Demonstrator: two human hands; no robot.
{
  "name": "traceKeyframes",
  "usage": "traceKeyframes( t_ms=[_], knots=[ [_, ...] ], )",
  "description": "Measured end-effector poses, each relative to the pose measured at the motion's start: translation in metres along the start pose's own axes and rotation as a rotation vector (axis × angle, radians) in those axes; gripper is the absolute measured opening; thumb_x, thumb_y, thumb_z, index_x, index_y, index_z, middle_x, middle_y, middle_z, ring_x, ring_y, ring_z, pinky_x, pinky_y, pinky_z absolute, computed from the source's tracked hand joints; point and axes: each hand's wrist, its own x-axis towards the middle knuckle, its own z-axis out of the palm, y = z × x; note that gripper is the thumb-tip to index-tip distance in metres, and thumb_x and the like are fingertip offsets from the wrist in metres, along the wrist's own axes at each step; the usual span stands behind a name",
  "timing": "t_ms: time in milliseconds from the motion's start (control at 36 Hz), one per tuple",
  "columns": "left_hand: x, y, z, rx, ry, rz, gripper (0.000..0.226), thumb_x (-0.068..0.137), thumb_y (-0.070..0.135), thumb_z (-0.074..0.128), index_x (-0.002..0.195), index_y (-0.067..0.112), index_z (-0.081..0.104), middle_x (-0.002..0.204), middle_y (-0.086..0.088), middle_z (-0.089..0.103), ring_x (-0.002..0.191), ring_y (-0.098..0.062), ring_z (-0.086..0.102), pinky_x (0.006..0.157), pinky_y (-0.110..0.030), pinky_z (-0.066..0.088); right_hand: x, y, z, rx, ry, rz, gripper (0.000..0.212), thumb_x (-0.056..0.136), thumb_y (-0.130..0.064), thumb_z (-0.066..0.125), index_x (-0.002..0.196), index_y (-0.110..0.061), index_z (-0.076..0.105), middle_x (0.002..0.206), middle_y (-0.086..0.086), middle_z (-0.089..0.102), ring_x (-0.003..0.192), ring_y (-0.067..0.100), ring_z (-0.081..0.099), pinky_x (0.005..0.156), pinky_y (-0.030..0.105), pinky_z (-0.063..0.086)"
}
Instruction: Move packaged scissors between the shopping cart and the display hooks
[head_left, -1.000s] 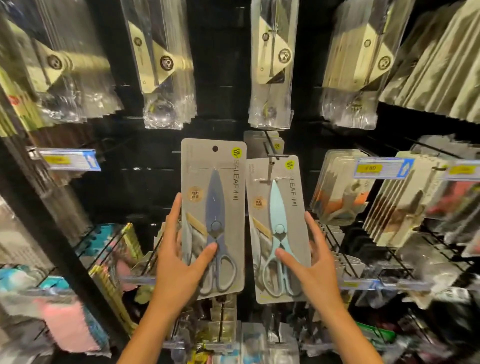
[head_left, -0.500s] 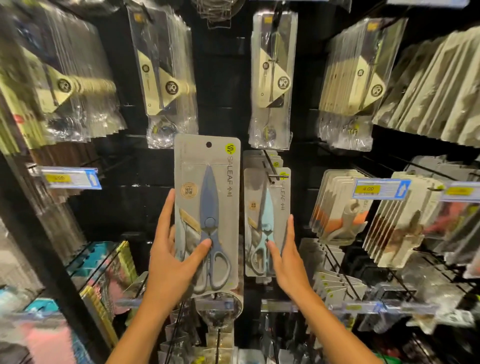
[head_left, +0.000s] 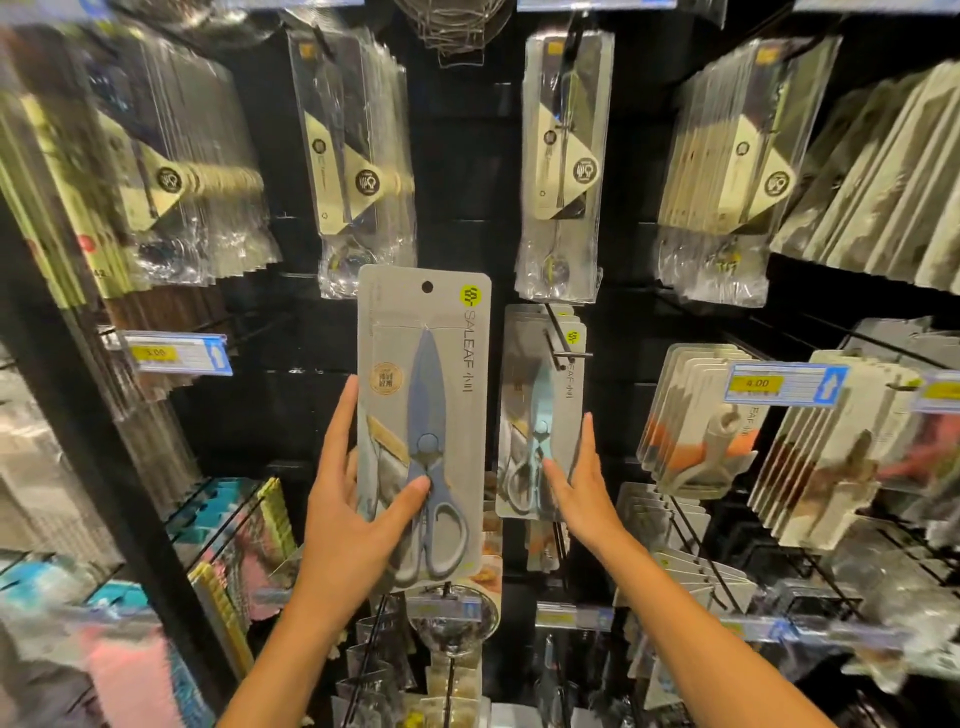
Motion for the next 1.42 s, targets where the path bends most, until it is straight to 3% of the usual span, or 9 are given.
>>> traceKeyframes(
  t_ms=[111,222,444,667,806,972,1139,1333,1417],
  knots=[
    [-0.003,-0.002,-0.001,0.007,-0.01,-0.003,0.099,0.085,0.009,0.076,0.156,0.048,0.02,0.161,0.021,0.031,0.145,-0.015,0.042,0.111,-0.055,0.044,-0.024,-0.008,-0.002,0.011,0.091,-0.076,0.085,0.1,-0.051,0.051,0.149,-0.058,-0.017,0.163,-0.007,0.018,0.15,0.018,0.021,0.121,0.053,0.025],
    [-0.009,-0.005,0.002,0.024,-0.013,-0.019,0.098,0.086,0.009,0.077,0.156,0.048,0.02,0.161,0.021,0.033,0.143,-0.015,0.045,0.109,-0.053,0.047,-0.055,-0.044,-0.007,0.22,-0.013,-0.179,0.071,0.1,-0.042,0.05,0.154,-0.051,0.005,0.147,-0.014,0.045,0.133,0.0,0.046,0.116,0.039,0.039],
    [-0.024,-0.014,0.014,-0.008,-0.019,-0.055,0.098,0.083,0.012,0.079,0.157,0.043,0.022,0.16,0.019,0.034,0.141,-0.016,0.047,0.106,-0.052,0.05,-0.091,-0.094,-0.02,0.433,-0.173,-0.24,0.082,0.098,-0.014,0.062,0.157,-0.042,0.013,0.107,0.003,0.073,0.097,0.021,0.074,0.083,0.034,0.061],
    [-0.037,-0.027,0.027,-0.094,-0.134,-0.128,0.1,0.084,0.007,0.078,0.156,0.047,0.021,0.155,0.023,0.04,0.135,-0.012,0.054,0.099,-0.033,0.056,-0.107,-0.071,-0.023,0.332,-0.098,-0.206,0.069,0.095,-0.008,0.066,0.148,-0.045,0.04,0.096,0.003,0.073,0.07,0.024,0.066,0.078,0.051,0.059],
    [-0.033,-0.037,0.036,-0.112,-0.266,-0.216,0.102,0.083,0.009,0.079,0.154,0.053,0.02,0.148,0.028,0.048,0.134,-0.003,0.052,0.105,-0.031,0.051,-0.113,-0.057,-0.033,0.334,-0.026,-0.145,0.067,0.095,-0.005,0.066,0.147,-0.04,0.044,0.099,-0.003,0.075,0.082,0.02,0.074,0.083,0.045,0.061],
    [-0.031,-0.04,0.05,-0.065,-0.377,-0.232,0.105,0.085,0.013,0.08,0.151,0.062,0.015,0.153,0.005,0.048,0.132,-0.016,0.056,0.106,-0.034,0.051,-0.116,-0.041,-0.048,0.307,0.044,-0.109,0.067,0.095,-0.011,0.067,0.142,-0.054,0.046,0.1,0.0,0.074,0.083,0.023,0.073,0.083,0.048,0.061],
    [-0.025,-0.036,0.065,-0.068,-0.446,-0.212,0.105,0.088,0.013,0.078,0.152,0.062,0.011,0.155,0.017,0.043,0.131,-0.004,0.055,0.102,-0.028,0.053,-0.117,-0.036,-0.059,0.28,0.07,-0.099,0.065,0.097,-0.009,0.062,0.147,-0.045,0.042,0.102,-0.006,0.075,0.091,0.016,0.074,0.081,0.044,0.062],
    [-0.02,-0.034,0.074,-0.075,-0.503,-0.257,0.107,0.088,0.008,0.077,0.155,0.052,0.006,0.148,0.01,0.051,0.124,-0.002,0.06,0.094,-0.025,0.056,-0.114,-0.031,-0.064,0.345,0.089,-0.102,0.057,0.099,-0.004,0.057,0.144,-0.038,0.045,0.1,-0.01,0.074,0.092,0.009,0.073,0.075,0.017,0.057],
    [-0.017,-0.037,0.075,-0.054,-0.511,-0.256,0.107,0.088,0.01,0.077,0.155,0.052,0.005,0.145,0.012,0.053,0.123,-0.002,0.061,0.096,-0.026,0.056,-0.111,-0.03,-0.064,0.347,0.081,-0.096,0.056,0.099,-0.005,0.056,0.145,-0.036,0.046,0.1,-0.01,0.073,0.092,0.011,0.073,0.074,0.017,0.057]
  ],
)
